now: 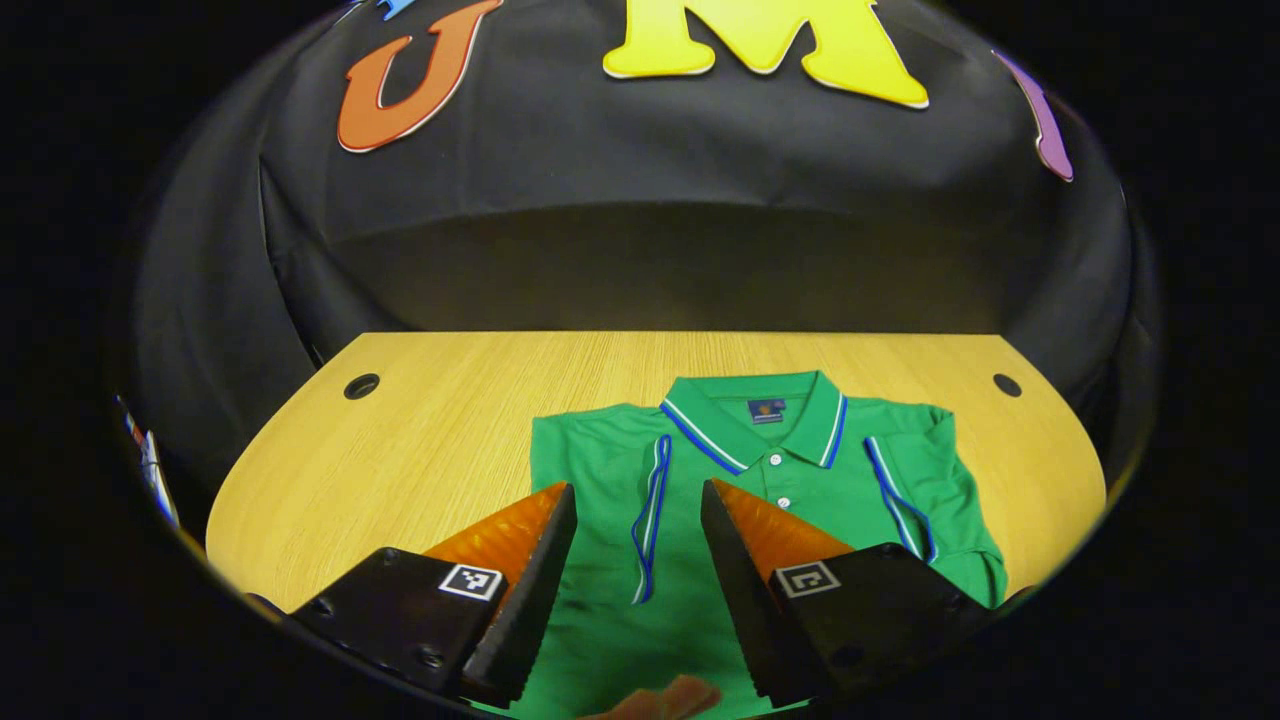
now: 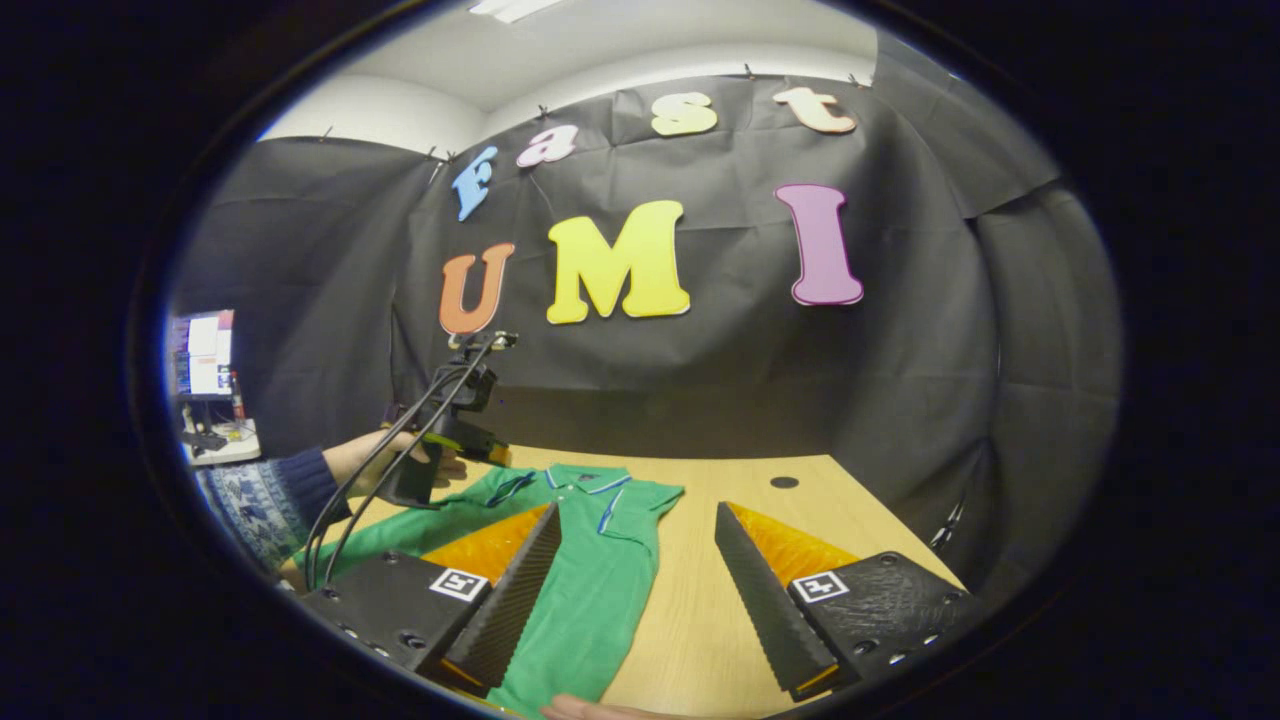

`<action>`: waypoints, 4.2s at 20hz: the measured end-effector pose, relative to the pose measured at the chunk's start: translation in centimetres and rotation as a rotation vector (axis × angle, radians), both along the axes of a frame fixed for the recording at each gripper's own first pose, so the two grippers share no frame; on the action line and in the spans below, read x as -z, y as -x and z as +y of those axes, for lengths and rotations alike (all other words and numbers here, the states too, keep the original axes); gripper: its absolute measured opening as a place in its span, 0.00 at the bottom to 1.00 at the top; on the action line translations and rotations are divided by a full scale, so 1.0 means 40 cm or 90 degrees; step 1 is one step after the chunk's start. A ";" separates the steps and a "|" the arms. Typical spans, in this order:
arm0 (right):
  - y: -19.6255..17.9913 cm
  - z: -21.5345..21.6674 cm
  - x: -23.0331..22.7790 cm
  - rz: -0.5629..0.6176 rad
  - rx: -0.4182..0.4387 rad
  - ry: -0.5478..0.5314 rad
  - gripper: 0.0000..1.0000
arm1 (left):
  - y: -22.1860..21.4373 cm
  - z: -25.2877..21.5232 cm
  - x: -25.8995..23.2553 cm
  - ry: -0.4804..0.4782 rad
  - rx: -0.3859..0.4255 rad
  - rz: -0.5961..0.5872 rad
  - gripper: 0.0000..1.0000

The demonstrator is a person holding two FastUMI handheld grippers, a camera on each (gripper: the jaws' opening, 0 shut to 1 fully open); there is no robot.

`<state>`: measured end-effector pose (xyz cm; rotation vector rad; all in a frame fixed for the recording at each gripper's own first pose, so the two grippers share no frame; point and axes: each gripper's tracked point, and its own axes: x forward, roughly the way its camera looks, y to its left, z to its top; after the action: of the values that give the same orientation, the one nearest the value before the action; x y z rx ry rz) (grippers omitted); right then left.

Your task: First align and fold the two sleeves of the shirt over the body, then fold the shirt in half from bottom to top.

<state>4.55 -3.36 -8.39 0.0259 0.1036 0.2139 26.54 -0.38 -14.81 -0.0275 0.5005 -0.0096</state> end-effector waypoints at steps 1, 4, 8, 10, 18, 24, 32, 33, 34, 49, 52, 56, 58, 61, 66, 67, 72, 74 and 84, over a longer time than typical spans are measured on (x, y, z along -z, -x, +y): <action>0.000 -0.001 -0.003 -0.001 0.003 0.001 0.94 | 0.023 0.010 -0.033 -0.012 -0.005 -0.021 0.88; 0.007 0.004 -0.014 -0.006 0.007 -0.008 0.94 | 0.105 0.005 -0.134 -0.009 -0.004 -0.098 0.91; 0.031 0.015 -0.037 -0.017 0.012 -0.011 0.94 | 0.260 0.018 -0.238 0.024 -0.006 -0.181 1.00; 0.051 0.017 -0.050 -0.032 0.018 0.008 0.94 | 0.355 0.036 -0.258 0.023 -0.004 -0.208 1.00; 0.173 0.004 -0.093 -0.077 0.076 0.016 0.95 | 0.645 0.154 -0.229 0.025 -0.020 -0.254 1.00; 0.235 0.012 -0.030 -0.060 0.098 0.042 0.95 | 0.761 0.164 -0.174 0.010 0.009 -0.240 1.00; 0.230 0.027 0.137 0.034 0.091 0.048 0.95 | 0.761 0.148 -0.054 0.019 0.029 -0.205 1.00; 0.232 0.027 0.168 0.043 0.097 0.050 0.97 | 0.769 0.153 -0.008 0.015 0.030 -0.181 1.00; 0.236 0.028 0.205 0.054 0.103 0.053 0.95 | 0.777 0.158 0.028 0.010 0.031 -0.163 1.00; 0.300 0.061 0.435 0.202 0.104 0.054 0.95 | 0.850 0.205 0.245 0.024 0.030 -0.083 1.00; 0.293 0.068 0.445 0.223 0.090 0.016 0.93 | 0.848 0.200 0.247 0.009 0.028 -0.089 1.00; 0.290 0.093 0.455 0.233 0.082 0.015 0.84 | 0.845 0.191 0.248 0.008 0.018 -0.094 1.00; 0.286 0.113 0.457 0.236 0.069 0.026 0.67 | 0.843 0.189 0.247 0.005 0.010 -0.091 0.92; 0.270 0.140 0.450 0.226 0.042 0.029 0.50 | 0.838 0.169 0.245 -0.003 0.010 -0.088 0.63; 0.251 0.165 0.460 0.240 0.025 -0.022 0.11 | 0.817 0.142 0.241 -0.016 0.025 -0.076 0.19; 0.249 0.164 0.456 0.236 0.023 -0.020 0.11 | 0.812 0.143 0.238 -0.010 0.025 -0.074 0.11; 0.245 0.146 0.437 0.248 0.023 -0.058 0.00 | 0.813 0.145 0.210 0.030 0.012 -0.073 0.08; 0.244 0.133 0.414 0.234 0.026 -0.057 0.00 | 0.818 0.154 0.186 0.030 0.011 -0.084 0.08; 0.174 0.063 0.171 0.093 0.026 -0.044 0.00 | 0.742 0.136 -0.040 0.027 0.027 -0.196 0.07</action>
<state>-2.42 -0.85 -15.22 0.1122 0.2405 0.1753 -3.13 5.04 -13.19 -0.0563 0.1930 -0.0649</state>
